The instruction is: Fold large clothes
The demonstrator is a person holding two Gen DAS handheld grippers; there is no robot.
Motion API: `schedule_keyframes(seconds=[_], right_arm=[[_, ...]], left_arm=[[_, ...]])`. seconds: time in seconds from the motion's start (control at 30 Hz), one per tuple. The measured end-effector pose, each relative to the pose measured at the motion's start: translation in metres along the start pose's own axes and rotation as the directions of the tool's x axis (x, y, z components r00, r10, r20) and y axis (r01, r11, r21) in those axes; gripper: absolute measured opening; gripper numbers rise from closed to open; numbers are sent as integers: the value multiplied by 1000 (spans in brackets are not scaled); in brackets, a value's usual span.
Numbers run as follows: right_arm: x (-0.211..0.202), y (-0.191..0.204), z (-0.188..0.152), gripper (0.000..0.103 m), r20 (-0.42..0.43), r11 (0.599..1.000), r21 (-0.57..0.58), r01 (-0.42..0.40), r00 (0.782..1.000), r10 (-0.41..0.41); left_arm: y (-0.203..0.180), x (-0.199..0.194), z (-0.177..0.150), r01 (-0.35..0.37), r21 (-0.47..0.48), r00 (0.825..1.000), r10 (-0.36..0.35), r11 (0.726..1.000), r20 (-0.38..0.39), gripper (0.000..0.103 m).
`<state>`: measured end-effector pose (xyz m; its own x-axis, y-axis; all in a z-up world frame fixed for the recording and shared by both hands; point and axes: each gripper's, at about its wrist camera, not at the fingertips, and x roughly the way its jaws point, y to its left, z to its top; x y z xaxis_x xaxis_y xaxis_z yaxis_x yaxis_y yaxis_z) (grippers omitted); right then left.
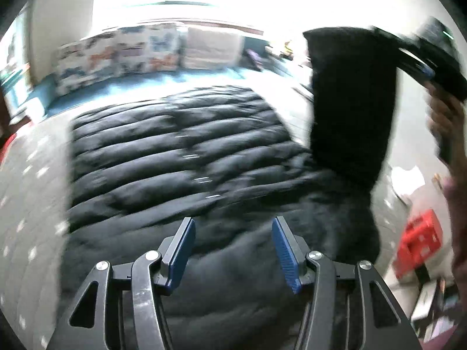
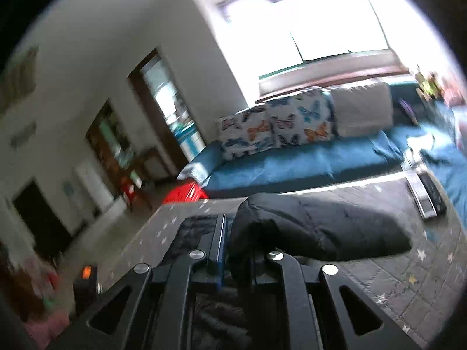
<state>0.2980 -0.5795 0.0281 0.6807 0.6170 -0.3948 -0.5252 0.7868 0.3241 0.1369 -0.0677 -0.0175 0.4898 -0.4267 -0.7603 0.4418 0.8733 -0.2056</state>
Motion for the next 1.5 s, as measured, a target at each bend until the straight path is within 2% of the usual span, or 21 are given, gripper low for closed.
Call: schedule_keyframes(seconds=[0.13,0.23,0.3,0.4,0.43,0.53,0.67,0.73,0.87,1.0,1.1,1.17,1.23,1.33,1.43,1.5], right_arm=[[25,75,-27,15,-102,980,-196,-31,995,11],[57,125,-72,15,-214,932,-356,-59,977,-20],[90,152,-120,15,-330,887,-451,-95,942,-67],[126,172,-180,15,-432,829,-547,-116,887,-161],[131,177,-189,19,-441,818,-563,-118,880,-177],[141,176,-214,43,-465,818,-559,-135,868,-175],[136,176,-208,43,-440,807,-577,-125,880,-178],[131,179,-203,44,-427,814,-567,-125,890,-161],[140,189,-204,44,-438,837,-525,-152,892,-113],[148,193,-214,44,-440,852,-504,-143,891,-110],[152,195,-214,44,-444,871,-469,-148,892,-87],[147,201,-212,44,-426,876,-459,-148,902,-71],[152,204,-211,44,-427,887,-437,-149,902,-59],[159,206,-216,44,-427,895,-423,-140,902,-61],[164,207,-221,44,-435,895,-423,-141,898,-64],[160,208,-219,44,-432,898,-413,-149,900,-50]], left_arm=[[54,-38,-29,-43,-112,997,49,993,54,58],[81,-60,-52,-47,-157,996,59,986,72,58],[95,-67,-68,-53,-174,995,66,983,69,58],[109,-76,-89,-48,-204,996,63,978,69,58],[110,-77,-93,-40,-210,996,56,977,72,58],[110,-85,-106,-23,-222,994,45,975,96,58],[111,-101,-112,7,-255,992,25,967,122,58],[110,-107,-112,8,-268,990,29,963,135,58],[113,-113,-118,80,-313,985,-27,946,168,58],[124,-127,-130,97,-379,982,-26,920,188,58],[130,-146,-135,73,-405,975,20,911,221,58],[129,-164,-136,50,-405,965,61,913,256,58],[124,-180,-133,28,-387,954,91,922,287,58],[111,-196,-125,27,-348,938,96,937,332,58],[96,-195,-111,54,-296,940,51,954,336,58],[83,-182,-99,81,-256,953,0,963,303,58]])
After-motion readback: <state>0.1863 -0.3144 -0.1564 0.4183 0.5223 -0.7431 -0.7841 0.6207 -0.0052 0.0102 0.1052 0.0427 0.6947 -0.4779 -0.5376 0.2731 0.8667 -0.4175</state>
